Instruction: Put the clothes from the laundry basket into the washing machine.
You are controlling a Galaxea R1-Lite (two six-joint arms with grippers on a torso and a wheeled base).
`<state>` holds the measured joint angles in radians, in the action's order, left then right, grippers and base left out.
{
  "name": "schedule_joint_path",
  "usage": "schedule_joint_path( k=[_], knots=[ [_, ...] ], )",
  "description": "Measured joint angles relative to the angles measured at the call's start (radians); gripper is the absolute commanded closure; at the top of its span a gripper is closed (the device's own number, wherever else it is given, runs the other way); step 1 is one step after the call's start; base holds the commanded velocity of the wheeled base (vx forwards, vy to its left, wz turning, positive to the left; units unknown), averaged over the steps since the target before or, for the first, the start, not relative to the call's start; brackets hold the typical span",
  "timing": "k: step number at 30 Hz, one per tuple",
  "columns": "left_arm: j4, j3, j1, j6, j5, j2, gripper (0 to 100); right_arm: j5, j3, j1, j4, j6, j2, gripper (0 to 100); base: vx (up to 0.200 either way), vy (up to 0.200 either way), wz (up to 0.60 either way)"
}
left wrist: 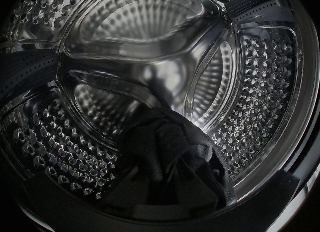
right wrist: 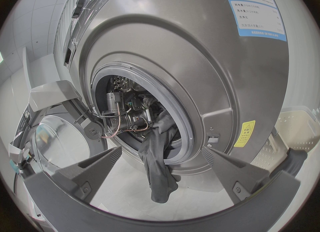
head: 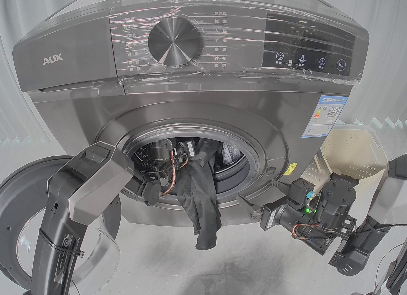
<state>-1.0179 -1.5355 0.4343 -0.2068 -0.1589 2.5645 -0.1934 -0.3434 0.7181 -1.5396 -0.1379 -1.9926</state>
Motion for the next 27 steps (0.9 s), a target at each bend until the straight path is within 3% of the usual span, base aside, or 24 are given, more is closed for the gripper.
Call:
schedule_joint_path(
  k=[7, 17, 22, 27],
  knots=[
    [-0.018, 0.050, 0.012, -0.003, 0.000, -0.004, 0, 0.000, 0.001, 0.001, 0.000, 0.000, -0.002, 0, 0.000, 0.000, 0.00],
    [-0.022, 0.235, 0.069, 0.005, 0.036, -0.070, 0, 0.000, 0.002, 0.001, 0.000, 0.000, -0.004, 0, 0.000, 0.000, 0.00],
    [-0.022, 0.321, 0.106, 0.047, 0.066, -0.093, 0, 0.000, 0.003, 0.001, 0.000, 0.000, -0.004, 0, 0.000, 0.000, 0.00],
    [-0.025, 0.357, 0.122, 0.067, 0.075, -0.078, 0, 0.000, 0.003, 0.005, 0.000, 0.000, -0.004, 0, 0.000, 0.000, 0.00]
  ],
)
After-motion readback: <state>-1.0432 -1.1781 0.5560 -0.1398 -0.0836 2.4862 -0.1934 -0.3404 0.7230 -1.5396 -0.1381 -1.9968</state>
